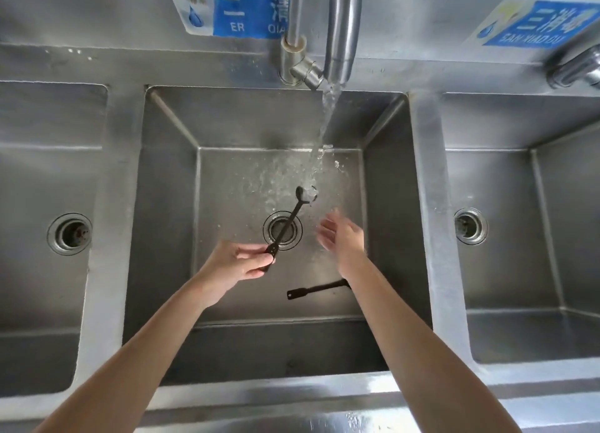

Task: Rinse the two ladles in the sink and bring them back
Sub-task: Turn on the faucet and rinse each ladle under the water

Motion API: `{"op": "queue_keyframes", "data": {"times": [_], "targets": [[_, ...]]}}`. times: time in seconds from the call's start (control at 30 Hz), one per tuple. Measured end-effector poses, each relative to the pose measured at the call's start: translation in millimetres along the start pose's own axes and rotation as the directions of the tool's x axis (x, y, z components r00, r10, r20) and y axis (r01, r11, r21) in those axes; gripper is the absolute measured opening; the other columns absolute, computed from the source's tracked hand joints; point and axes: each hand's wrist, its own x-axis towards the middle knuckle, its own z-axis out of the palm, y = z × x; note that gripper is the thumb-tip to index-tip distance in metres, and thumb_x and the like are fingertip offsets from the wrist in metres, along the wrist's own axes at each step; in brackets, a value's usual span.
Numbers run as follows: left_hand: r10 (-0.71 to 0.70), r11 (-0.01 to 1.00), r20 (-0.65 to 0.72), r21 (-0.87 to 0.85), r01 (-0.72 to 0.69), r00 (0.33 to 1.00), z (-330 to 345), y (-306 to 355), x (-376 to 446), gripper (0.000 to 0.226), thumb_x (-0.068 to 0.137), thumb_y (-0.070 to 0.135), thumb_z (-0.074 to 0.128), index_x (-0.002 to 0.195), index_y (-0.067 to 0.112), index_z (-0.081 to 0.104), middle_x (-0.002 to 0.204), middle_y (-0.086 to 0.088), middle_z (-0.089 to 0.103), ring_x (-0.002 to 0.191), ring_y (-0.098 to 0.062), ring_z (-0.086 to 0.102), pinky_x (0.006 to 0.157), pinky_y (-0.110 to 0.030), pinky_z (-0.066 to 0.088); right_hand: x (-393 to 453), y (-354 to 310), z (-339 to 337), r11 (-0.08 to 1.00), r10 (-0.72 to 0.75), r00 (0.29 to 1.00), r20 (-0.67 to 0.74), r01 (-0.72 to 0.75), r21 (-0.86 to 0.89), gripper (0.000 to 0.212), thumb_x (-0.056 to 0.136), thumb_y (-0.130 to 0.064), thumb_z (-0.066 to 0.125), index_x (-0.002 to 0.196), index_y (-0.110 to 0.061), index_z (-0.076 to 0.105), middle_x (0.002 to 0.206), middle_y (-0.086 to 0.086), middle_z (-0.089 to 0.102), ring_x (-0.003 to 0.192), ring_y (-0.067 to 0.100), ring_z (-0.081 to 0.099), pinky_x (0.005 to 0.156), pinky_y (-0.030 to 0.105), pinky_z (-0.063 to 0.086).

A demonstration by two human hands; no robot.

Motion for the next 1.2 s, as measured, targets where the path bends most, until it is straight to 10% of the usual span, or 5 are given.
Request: {"op": "queue_keyframes", "data": {"times": [0.17, 0.53, 0.73, 0.97, 1.2], "targets": [[-0.049, 0.998, -0.090, 0.022, 0.052, 0.995, 9, -11, 9, 0.033, 0.083, 0.010, 0.080, 0.115, 0.010, 0.076, 0.099, -0.006, 0.081, 0.094, -0.018, 0.077, 0.078, -0.022, 0.061, 32, 81, -47, 0.898, 0.294, 0.939, -0.179, -0.335, -0.285, 0.025, 0.102, -0.013, 0.059, 0.119, 0.005, 0.066, 0.096, 0.018, 0.071, 0.064, 0.023, 0.063, 0.063, 0.035, 0.057], [-0.098, 0.995, -0.143, -0.034, 0.094, 0.985, 19, -21, 11, 0.026, 0.086, 0.008, 0.077, 0.112, 0.009, 0.078, 0.100, -0.007, 0.081, 0.087, -0.011, 0.076, 0.073, -0.018, 0.058, 53, 131, -56, 0.891, 0.264, 0.927, -0.267, -0.340, -0.299, 0.030, 0.095, -0.011, 0.068, 0.122, 0.002, 0.066, 0.120, 0.021, 0.070, 0.105, 0.037, 0.072, 0.096, 0.050, 0.061], [-0.098, 0.995, -0.172, -0.041, 0.092, 0.980, 27, -18, 4, 0.029, 0.086, 0.006, 0.077, 0.114, 0.005, 0.076, 0.104, -0.014, 0.079, 0.091, -0.018, 0.074, 0.075, -0.020, 0.060, 41, 115, -59, 0.927, 0.162, 0.965, -0.205, -0.220, -0.302, 0.006, 0.095, -0.009, 0.068, 0.089, -0.011, 0.067, 0.112, 0.022, 0.072, 0.101, 0.038, 0.073, 0.092, 0.050, 0.062], [-0.072, 0.996, -0.181, -0.069, 0.060, 0.981, 37, 1, -9, 0.030, 0.085, 0.006, 0.077, 0.115, 0.002, 0.074, 0.103, -0.016, 0.078, 0.085, -0.013, 0.076, 0.075, -0.020, 0.061, -17, 58, -62, 0.959, 0.028, 0.999, -0.040, -0.039, -0.282, 0.011, 0.093, -0.021, 0.076, 0.085, -0.013, 0.077, 0.069, 0.003, 0.076, 0.051, 0.006, 0.067, 0.043, 0.016, 0.048], [-0.062, 0.991, -0.229, -0.126, 0.034, 0.971, 41, 26, -26, 0.024, 0.080, 0.005, 0.082, 0.104, 0.004, 0.078, 0.091, -0.014, 0.080, 0.082, -0.017, 0.078, 0.067, -0.019, 0.060, -68, -9, -41, 0.961, -0.100, 0.991, 0.086, 0.118, -0.249, 0.005, 0.090, -0.021, 0.080, 0.085, -0.020, 0.080, 0.068, 0.000, 0.075, 0.057, 0.009, 0.065, 0.067, 0.027, 0.061]]}}
